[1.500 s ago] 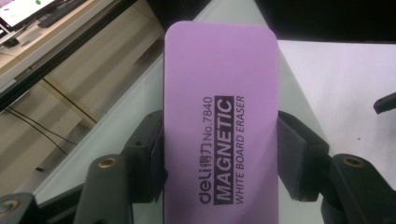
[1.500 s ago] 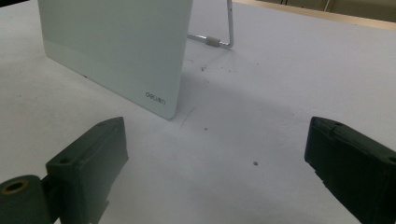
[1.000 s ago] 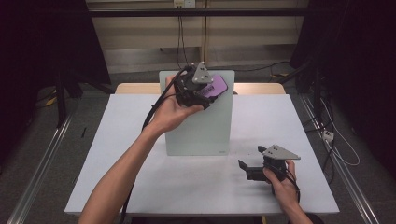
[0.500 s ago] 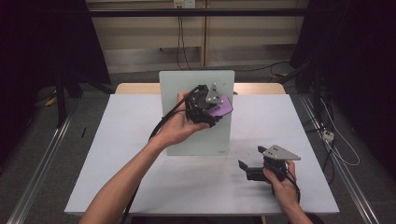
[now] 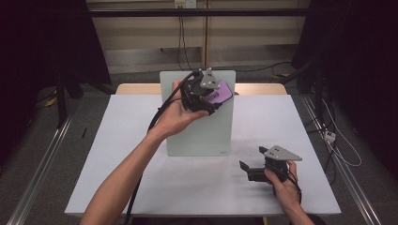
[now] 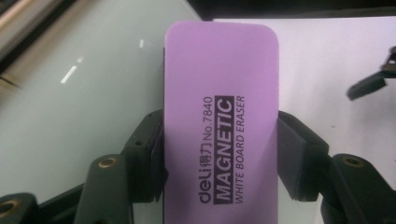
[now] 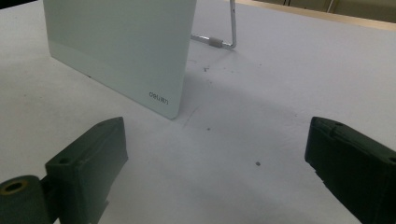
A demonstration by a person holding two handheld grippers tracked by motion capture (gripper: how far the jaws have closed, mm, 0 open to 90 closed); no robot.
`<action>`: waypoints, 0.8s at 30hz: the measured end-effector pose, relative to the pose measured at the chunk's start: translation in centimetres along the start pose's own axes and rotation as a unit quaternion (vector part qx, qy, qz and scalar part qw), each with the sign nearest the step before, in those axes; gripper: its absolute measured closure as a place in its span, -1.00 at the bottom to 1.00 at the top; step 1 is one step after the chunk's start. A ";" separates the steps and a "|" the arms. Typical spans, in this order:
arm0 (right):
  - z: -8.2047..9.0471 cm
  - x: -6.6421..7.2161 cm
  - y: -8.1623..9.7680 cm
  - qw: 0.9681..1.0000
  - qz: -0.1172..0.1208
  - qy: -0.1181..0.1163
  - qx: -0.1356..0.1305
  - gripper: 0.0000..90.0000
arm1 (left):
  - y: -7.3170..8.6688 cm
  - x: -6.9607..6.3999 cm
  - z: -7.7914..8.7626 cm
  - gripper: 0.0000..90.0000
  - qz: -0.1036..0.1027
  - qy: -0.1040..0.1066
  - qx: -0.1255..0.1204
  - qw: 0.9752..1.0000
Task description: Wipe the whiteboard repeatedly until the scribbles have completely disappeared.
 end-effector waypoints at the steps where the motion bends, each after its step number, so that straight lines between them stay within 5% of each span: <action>1: 0.0 0.0 0.0 1.000 -0.001 0.001 -0.001 -0.87 | -0.1 0.3 0.2 -0.09 0.004 -0.002 -0.003 1.000; 7: 0.0 0.0 0.0 1.000 0.000 -0.001 0.000 -0.87 | -0.8 1.9 1.2 -0.09 0.031 -0.019 -0.032 0.999; 11: -0.1 0.1 0.0 1.000 0.003 -0.004 -0.001 -0.87 | -1.5 2.0 1.0 -0.09 0.025 -0.021 -0.034 0.999; 18: -0.1 0.1 0.0 1.000 0.001 -0.003 0.000 -0.87 | -1.9 1.2 0.0 -0.09 0.011 -0.016 -0.020 1.000; 24: 0.0 0.1 0.0 1.000 0.001 -0.003 -0.001 -0.87 | -1.4 -0.3 -1.4 -0.09 -0.001 0.009 0.005 1.000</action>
Point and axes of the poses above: each handheld gripper's, and its own axes: z roughly backward along the jaws, y roughly out of its underside, x roughly to its left, the point moved 4 cm from there along -z, roughly forward along the jaws, and after that the axes turned 15 degrees about -x, right-handed, at the moved point
